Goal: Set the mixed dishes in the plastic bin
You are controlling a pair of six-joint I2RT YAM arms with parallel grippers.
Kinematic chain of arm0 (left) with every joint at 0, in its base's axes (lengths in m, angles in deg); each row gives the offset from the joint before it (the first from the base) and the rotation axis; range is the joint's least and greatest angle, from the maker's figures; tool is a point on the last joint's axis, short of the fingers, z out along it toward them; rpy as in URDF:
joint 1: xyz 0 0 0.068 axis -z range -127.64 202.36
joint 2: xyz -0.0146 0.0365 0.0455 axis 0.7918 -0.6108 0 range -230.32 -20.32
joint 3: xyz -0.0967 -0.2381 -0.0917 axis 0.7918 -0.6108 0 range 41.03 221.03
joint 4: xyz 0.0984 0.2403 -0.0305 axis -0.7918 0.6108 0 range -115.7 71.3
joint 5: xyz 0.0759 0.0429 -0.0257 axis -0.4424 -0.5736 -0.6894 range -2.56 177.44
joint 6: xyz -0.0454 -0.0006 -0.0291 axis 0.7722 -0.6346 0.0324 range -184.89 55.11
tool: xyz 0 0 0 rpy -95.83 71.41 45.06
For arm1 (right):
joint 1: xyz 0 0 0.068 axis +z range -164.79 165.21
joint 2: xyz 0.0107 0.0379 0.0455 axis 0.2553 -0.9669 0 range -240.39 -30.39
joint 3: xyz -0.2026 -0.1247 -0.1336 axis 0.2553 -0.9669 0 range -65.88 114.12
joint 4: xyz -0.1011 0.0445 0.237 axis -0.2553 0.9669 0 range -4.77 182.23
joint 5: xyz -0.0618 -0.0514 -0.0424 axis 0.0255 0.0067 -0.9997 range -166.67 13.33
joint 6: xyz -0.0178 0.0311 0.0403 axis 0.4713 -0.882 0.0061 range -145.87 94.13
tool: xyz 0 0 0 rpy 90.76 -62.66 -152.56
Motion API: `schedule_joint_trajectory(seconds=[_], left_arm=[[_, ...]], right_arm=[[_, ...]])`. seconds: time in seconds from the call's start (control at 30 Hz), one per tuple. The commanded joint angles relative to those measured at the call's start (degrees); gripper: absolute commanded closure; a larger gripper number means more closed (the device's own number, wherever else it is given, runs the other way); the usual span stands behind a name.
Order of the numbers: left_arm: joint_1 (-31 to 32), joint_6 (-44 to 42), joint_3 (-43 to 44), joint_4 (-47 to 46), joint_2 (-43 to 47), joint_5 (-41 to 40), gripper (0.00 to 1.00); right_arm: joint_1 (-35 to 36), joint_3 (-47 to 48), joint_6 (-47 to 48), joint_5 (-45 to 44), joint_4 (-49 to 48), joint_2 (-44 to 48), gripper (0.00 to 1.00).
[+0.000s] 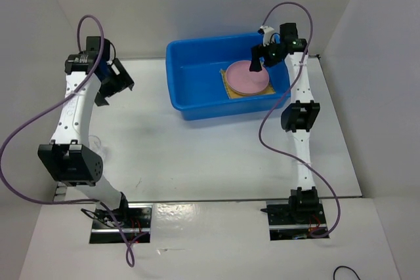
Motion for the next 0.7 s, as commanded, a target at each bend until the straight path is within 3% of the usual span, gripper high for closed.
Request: schedule_joint_trajectory(seconds=[0.0, 0.07, 0.13, 0.23, 0.33, 0.53, 0.67], left_arm=[[-1.44, -3.84, 0.92, 8.25, -5.28, -11.22, 0.00], [-2.42, -3.84, -2.77, 6.86, -6.51, -9.91, 0.00], [-2.42, -0.88, -5.84, 6.05, -7.22, -9.28, 0.00], [-2.42, 3.08, -7.96, 6.05, -7.22, -11.82, 0.26], [-2.94, 3.10, -12.44, 2.90, -5.91, -11.30, 0.26], [-4.09, 3.10, -17.55, 2.36, -8.10, -14.99, 0.23], [-5.32, 2.57, -18.17, 1.05, -8.10, -16.58, 0.23]], right_arm=[[2.05, -2.94, 2.91, 2.59, 9.69, 10.37, 0.03], [2.06, -14.08, 5.51, 2.57, 9.69, 16.24, 0.03], [1.54, -19.04, 6.85, 1.96, 9.69, 19.33, 0.04], [1.00, -24.66, 7.72, -2.95, 9.69, 21.89, 0.06], [0.48, -28.11, 8.25, -13.85, 9.69, 21.90, 0.04], [-2.51, -35.14, 9.57, -13.96, 9.17, 27.33, 0.03], [-2.51, -49.85, 10.89, -14.75, 4.18, 35.75, 0.03]])
